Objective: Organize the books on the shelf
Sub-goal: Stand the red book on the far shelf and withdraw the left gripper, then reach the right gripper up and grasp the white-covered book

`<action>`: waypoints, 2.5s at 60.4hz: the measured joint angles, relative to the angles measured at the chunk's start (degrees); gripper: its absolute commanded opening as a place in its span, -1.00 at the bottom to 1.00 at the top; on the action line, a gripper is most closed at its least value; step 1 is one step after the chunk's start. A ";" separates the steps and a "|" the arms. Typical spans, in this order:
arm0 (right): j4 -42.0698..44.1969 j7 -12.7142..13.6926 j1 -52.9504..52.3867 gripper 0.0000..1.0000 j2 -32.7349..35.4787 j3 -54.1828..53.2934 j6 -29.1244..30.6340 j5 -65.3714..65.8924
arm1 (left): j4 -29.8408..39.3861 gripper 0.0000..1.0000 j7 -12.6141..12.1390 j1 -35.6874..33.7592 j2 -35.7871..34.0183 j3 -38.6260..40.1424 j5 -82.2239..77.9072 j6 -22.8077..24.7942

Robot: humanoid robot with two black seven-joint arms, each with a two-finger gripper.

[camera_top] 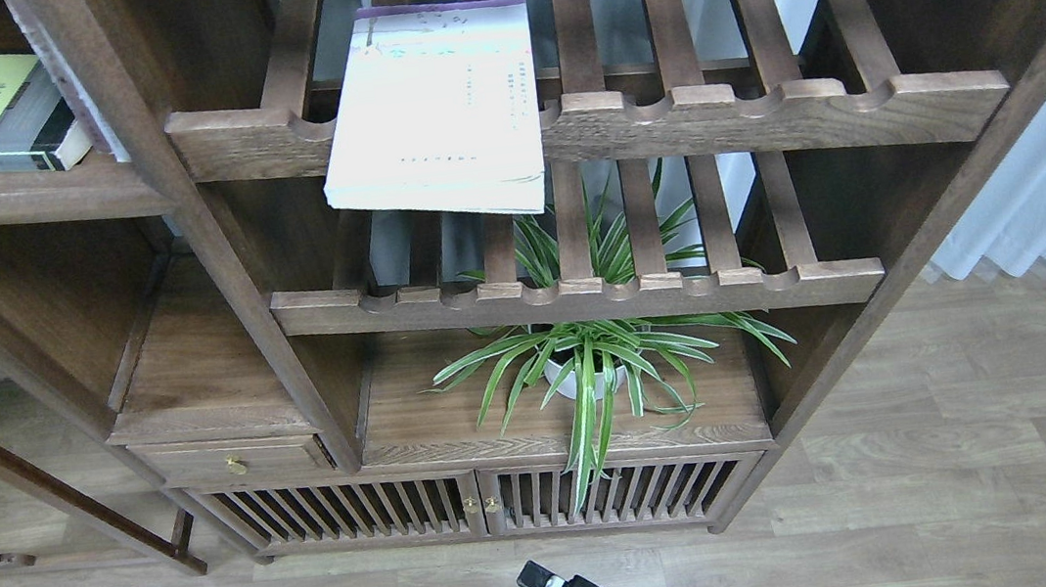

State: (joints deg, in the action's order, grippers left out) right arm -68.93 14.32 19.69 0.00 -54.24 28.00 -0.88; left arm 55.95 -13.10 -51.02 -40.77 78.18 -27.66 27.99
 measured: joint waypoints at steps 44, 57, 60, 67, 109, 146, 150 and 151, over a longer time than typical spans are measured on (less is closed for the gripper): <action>-0.33 -1.19 -0.15 0.67 0.00 -2.80 0.00 -1.37 | 2.35 0.82 0.72 3.76 1.76 -0.75 11.75 0.01; -0.61 -2.29 -0.32 0.66 0.00 -4.08 0.00 -4.25 | 8.75 0.83 0.69 17.20 0.81 11.04 13.97 0.01; -0.88 -2.36 -0.38 0.65 0.00 -4.17 0.00 -4.62 | 10.09 0.83 0.69 20.15 0.82 13.20 14.36 0.01; -2.98 -3.12 -0.71 0.65 0.00 -4.92 0.00 -5.16 | 13.28 0.83 0.64 28.37 1.07 16.85 16.97 0.01; -20.14 -6.84 -10.01 0.60 0.00 -4.91 0.00 -1.83 | 14.06 0.98 0.01 48.88 6.78 15.36 19.05 0.01; -19.35 -9.32 -27.76 0.67 0.00 -4.09 -2.05 1.14 | 12.24 0.99 0.00 51.53 6.82 12.80 18.77 0.01; -19.12 -9.70 -27.99 0.69 0.00 -3.74 -4.29 1.14 | 12.19 0.99 0.00 51.54 6.78 12.79 18.72 0.01; -19.02 -9.77 -28.03 0.69 0.00 -3.61 -4.88 1.14 | 12.18 0.99 -0.01 51.54 6.78 12.79 18.71 0.01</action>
State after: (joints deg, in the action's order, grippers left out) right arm -87.95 4.54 -8.34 0.00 -57.84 23.12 0.26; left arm 68.13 -13.11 0.52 -33.99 90.97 -8.95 28.00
